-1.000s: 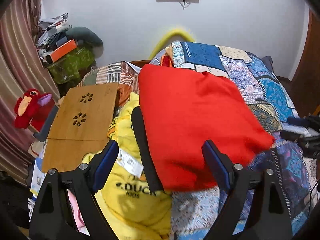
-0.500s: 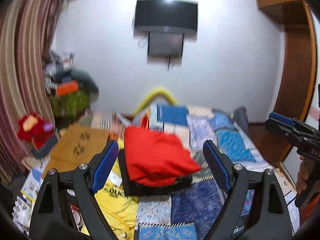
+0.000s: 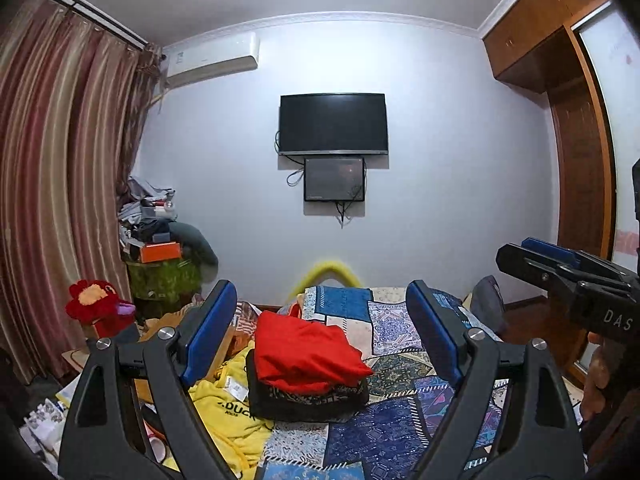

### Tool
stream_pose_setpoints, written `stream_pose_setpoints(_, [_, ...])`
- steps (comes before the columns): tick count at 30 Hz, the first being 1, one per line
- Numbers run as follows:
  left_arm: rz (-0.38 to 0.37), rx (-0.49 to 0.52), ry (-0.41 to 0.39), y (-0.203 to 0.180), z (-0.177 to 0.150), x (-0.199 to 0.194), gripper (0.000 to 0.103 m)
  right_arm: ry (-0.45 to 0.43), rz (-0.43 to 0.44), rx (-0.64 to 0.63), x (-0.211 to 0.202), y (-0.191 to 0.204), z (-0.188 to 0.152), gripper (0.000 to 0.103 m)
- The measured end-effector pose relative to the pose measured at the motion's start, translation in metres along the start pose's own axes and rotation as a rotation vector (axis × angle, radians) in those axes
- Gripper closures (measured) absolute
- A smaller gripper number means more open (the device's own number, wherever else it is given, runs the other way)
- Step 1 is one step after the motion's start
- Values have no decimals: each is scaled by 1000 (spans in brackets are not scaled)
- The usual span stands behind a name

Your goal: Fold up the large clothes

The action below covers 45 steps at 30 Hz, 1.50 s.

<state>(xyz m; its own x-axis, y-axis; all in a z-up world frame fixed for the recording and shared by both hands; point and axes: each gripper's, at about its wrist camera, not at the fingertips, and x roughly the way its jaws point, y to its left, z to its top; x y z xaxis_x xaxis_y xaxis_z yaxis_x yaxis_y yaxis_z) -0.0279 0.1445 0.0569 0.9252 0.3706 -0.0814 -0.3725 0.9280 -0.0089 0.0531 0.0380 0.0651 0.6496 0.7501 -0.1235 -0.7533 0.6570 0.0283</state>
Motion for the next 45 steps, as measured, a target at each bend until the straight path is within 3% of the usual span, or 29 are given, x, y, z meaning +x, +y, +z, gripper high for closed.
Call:
stream_pose_setpoints(4, [19, -4, -7, -1, -5, -7, 11, -16, -35, 24, 3, -2, 1, 22])
stream_pose_setpoints(8, [47, 0, -14, -2, -9, -12, 2, -21, -77, 28, 1, -2, 4, 14])
stream_pose_setpoints(11, [46, -11, -13, 0, -10, -14, 1, -15, -100, 28, 2, -1, 2, 6])
stream_pose_setpoints(45, [64, -11, 22, 1, -21, -7, 0, 35, -112, 25, -6, -2, -6, 4])
